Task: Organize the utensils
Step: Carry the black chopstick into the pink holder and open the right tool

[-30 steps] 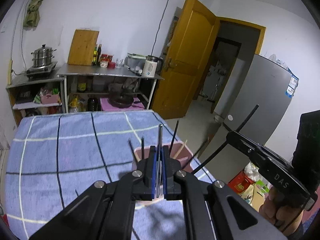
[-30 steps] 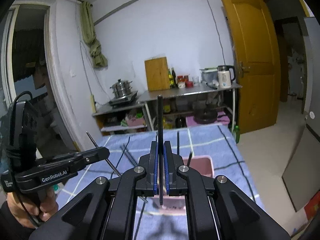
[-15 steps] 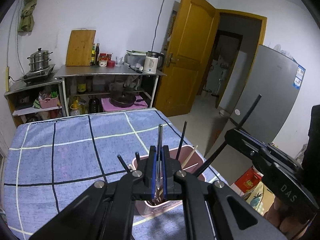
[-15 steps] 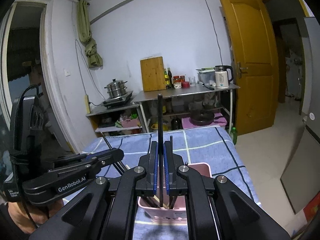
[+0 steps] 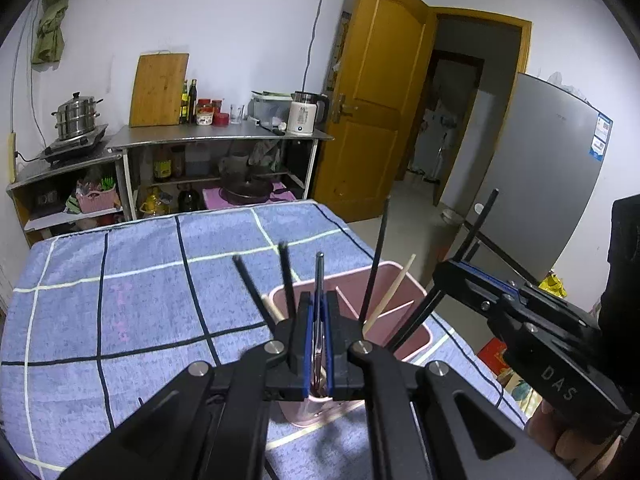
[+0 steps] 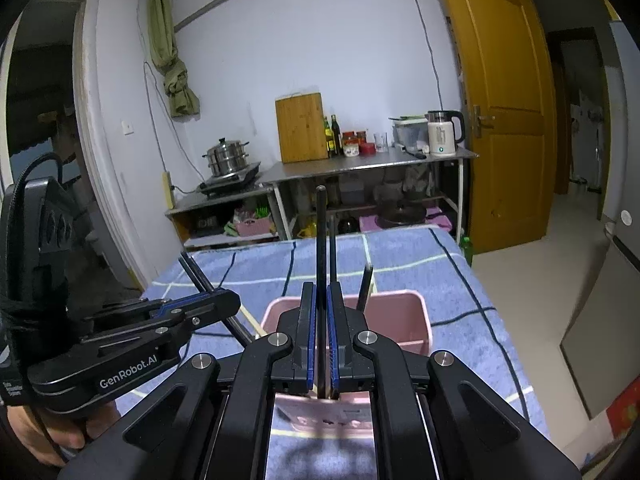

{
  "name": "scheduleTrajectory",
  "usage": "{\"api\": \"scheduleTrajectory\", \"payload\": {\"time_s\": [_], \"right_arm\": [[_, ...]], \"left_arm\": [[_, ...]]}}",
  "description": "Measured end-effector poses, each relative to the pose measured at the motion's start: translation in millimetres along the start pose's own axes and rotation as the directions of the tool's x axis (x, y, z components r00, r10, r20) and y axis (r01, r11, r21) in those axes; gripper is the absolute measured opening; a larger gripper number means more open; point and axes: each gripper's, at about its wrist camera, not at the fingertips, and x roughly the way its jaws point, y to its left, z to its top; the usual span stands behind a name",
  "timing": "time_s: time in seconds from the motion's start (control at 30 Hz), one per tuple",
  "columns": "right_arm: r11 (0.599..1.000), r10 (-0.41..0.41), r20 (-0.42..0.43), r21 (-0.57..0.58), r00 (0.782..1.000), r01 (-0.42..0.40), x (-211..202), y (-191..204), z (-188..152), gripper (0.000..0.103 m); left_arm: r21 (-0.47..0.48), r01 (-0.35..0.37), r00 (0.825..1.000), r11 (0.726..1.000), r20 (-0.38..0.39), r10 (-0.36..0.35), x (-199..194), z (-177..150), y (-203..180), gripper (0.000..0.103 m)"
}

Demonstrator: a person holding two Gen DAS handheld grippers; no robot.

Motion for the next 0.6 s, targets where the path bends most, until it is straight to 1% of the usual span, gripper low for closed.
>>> {"api": "scheduleTrajectory", "payload": {"time_s": [0.3,0.4,0.53,0.6], "right_arm": [[1.0,-0.01,-0.059,0.004,0.998,0.01,15.4,-4.5,-22.8,0.005],[1.0,0.004,-0.071,0.014,0.997,-0.003,15.0,-6.9,-25.3,0.005],[1.0,0.0,-0.053,0.002,0.999,0.0,5.7,-4.8,-21.7,0.006],[1.0,0.003,-0.043,-0.002,0.999,-0.003,0.1,-3.3,-19.0,0.01]], "left_arm": [[0.002,0.005,0.998,1.0,-0.06,-0.005,13.5,-17.1,3.0,0.005],[0.004,0.008,0.997,1.0,-0.078,-0.007,16.4,-21.0,3.2,0.005],[-0.009,0.018,0.998,1.0,-0.062,-0.018,8.1,-20.0,4.8,0.006],[-0.008,0.016,0.999,1.0,-0.044,-0.017,0.7,-18.4,4.6,0.007]]}}
